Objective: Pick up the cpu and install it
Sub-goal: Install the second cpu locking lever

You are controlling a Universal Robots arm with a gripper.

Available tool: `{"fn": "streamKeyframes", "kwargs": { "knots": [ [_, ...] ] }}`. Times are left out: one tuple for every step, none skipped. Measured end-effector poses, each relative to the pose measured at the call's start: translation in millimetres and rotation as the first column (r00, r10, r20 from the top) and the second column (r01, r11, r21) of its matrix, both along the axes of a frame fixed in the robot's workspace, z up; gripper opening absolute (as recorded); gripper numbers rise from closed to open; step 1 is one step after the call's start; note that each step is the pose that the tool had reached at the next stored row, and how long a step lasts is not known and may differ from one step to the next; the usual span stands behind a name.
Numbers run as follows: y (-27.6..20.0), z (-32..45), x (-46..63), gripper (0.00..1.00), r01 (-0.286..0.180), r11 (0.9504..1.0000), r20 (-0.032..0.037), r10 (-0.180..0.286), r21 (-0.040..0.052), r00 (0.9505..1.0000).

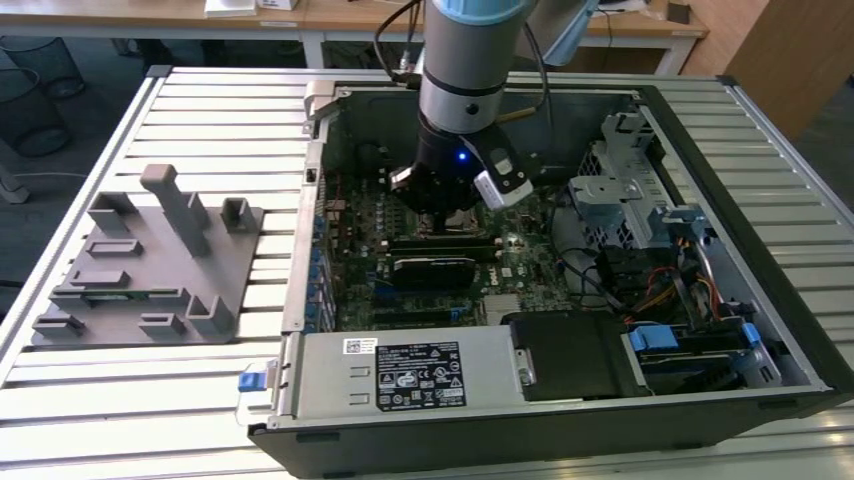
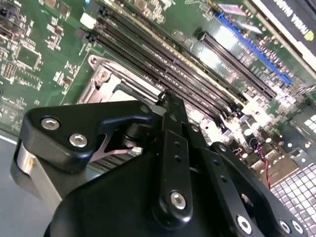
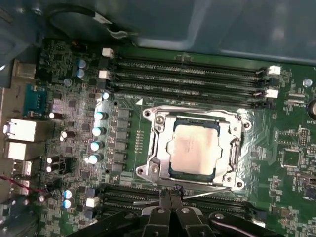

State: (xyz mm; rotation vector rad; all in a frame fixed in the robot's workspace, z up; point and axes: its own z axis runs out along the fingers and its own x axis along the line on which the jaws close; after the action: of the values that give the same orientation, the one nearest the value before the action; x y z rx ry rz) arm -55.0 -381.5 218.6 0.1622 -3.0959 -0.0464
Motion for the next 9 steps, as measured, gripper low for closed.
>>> {"fn": "streamKeyframes", "kwargs": {
  "knots": [
    [-0.7, -0.2, -0.6, 0.11, 0.000, 0.9999, 0.0000, 0.000, 0.0111, 1.0000],
    [-1.5, -0.3, -0.9, 0.11, 0.000, 0.9998, 0.0001, 0.000, 0.0208, 1.0000],
    [-2.6, -0.5, -1.1, 0.11, 0.000, 0.9996, 0.0000, 0.000, 0.0279, 1.0000],
    [-4.0, -0.7, -1.2, 0.11, 0.000, 0.9995, 0.0001, 0.000, 0.0310, 1.0000],
    [-5.6, -0.9, -1.4, 0.11, 0.000, 0.9995, 0.0001, 0.000, 0.0317, 1.0000],
    [-7.2, -1.2, -1.8, 0.11, 0.000, 0.9995, 0.0001, 0.000, 0.0319, 1.0000],
    [-8.5, -1.5, -2.4, 0.11, 0.000, 0.9995, 0.0001, 0.000, 0.0322, 1.0000],
    [-9.7, -1.8, -3.0, 0.11, 0.000, 0.9995, 0.0000, 0.000, 0.0327, 1.0000],
    [-10.8, -2.1, -3.6, 0.11, 0.000, 0.9994, 0.0000, 0.000, 0.0332, 1.0000]
  ]
}}
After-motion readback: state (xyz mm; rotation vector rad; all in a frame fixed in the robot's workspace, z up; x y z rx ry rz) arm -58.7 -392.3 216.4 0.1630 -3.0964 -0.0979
